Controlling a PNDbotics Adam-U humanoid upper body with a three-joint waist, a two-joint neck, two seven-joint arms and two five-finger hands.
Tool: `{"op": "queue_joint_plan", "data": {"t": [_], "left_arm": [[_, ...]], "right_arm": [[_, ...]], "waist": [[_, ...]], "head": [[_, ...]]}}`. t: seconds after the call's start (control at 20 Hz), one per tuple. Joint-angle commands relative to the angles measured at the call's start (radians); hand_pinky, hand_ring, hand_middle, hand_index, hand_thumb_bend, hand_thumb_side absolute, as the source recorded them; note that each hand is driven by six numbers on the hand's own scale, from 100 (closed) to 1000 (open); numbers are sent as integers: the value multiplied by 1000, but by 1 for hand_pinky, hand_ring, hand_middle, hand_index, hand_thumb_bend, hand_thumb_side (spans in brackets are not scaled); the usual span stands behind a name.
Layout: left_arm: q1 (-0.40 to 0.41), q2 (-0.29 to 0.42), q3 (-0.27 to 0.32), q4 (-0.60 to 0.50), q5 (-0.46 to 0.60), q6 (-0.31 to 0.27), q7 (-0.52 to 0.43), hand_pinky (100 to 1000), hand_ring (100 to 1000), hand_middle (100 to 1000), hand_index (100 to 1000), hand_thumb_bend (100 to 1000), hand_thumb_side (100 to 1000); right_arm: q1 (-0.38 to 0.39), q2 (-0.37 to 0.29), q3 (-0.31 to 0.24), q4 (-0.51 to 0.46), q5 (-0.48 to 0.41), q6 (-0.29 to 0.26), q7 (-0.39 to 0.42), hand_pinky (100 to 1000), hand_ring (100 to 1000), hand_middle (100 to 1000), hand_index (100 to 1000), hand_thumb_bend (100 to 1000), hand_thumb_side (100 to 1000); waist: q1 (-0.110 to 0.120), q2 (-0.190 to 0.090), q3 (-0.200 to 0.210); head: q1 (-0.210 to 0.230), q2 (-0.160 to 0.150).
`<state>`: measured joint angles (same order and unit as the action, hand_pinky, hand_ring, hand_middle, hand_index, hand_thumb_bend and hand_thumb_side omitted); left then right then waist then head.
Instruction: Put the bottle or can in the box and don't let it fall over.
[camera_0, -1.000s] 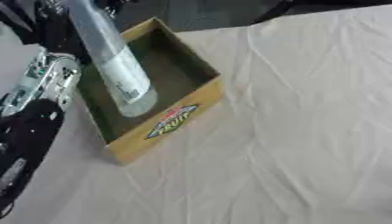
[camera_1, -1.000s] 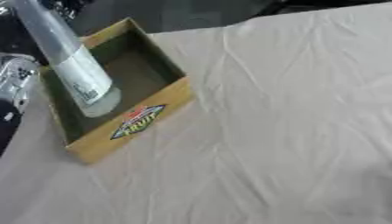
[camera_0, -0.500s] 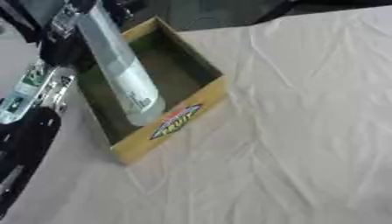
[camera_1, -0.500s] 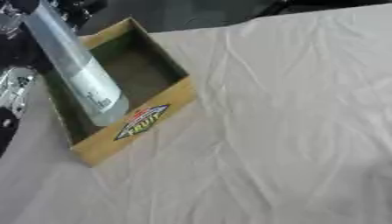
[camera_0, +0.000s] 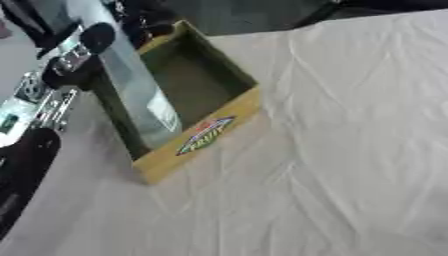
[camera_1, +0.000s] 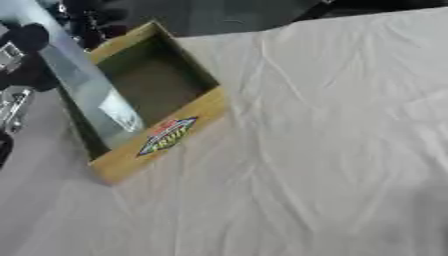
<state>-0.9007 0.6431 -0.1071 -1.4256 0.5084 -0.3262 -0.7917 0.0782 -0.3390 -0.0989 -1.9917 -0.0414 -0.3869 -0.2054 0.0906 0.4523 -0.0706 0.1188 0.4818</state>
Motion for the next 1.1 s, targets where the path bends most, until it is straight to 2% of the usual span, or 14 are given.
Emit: {"op": "queue_joint_plan", "data": {"t": [0.05,0.4,0.6,0.7,0.8,0.85,1.0,1.05,1.1], "left_arm": [[-4,53,16,-23,-65,-112,-113,1000,1000,1000,960,211,796],[2,52,30,21,-82,-113,-115,1000,1000,1000,968,228,794],[11,64,31,27,-128,-126,-115,1000,1000,1000,968,176,817],[20,73,34,29,-164,-144,-115,1000,1000,1000,964,100,805],[31,82,35,34,-194,-157,-115,1000,1000,1000,967,100,815],[35,86,34,37,-207,-159,-115,1000,1000,1000,966,104,852],[42,95,26,36,-237,-162,-115,1000,1000,1000,960,204,924],[43,96,24,36,-244,-161,-115,1000,1000,1000,957,289,994],[43,96,24,39,-252,-157,-115,1000,1000,1000,957,391,1000]], "right_arm": [[17,-25,-15,-8,-7,-28,-6,929,1000,1000,910,100,559],[34,-32,-19,-8,-24,-48,-4,928,1000,1000,910,100,560],[43,-28,-25,-8,-23,-54,-6,928,1000,1000,910,100,558],[52,-29,-31,-8,-20,-64,-12,928,1000,1000,910,100,553],[64,-33,-37,-8,-17,-83,-20,927,1000,1000,911,100,550],[72,-36,-40,-8,-15,-95,-24,927,1000,1000,911,100,546],[93,-47,-50,-8,-12,-135,-38,927,1000,1000,911,100,541],[98,-50,-52,-8,-12,-145,-41,927,1000,1000,910,100,540],[101,-52,-53,-8,-12,-154,-44,927,1000,1000,910,100,539]], "waist": [[-7,-39,5],[-16,-55,3],[-18,-59,1],[-19,-62,3],[-21,-67,3],[-22,-70,3],[-28,-77,1],[-30,-78,0],[-32,-79,-1]], "head": [[-6,8],[-5,-1],[-9,2],[-7,8],[-4,14],[-2,17],[4,25],[4,26],[5,26]]}}
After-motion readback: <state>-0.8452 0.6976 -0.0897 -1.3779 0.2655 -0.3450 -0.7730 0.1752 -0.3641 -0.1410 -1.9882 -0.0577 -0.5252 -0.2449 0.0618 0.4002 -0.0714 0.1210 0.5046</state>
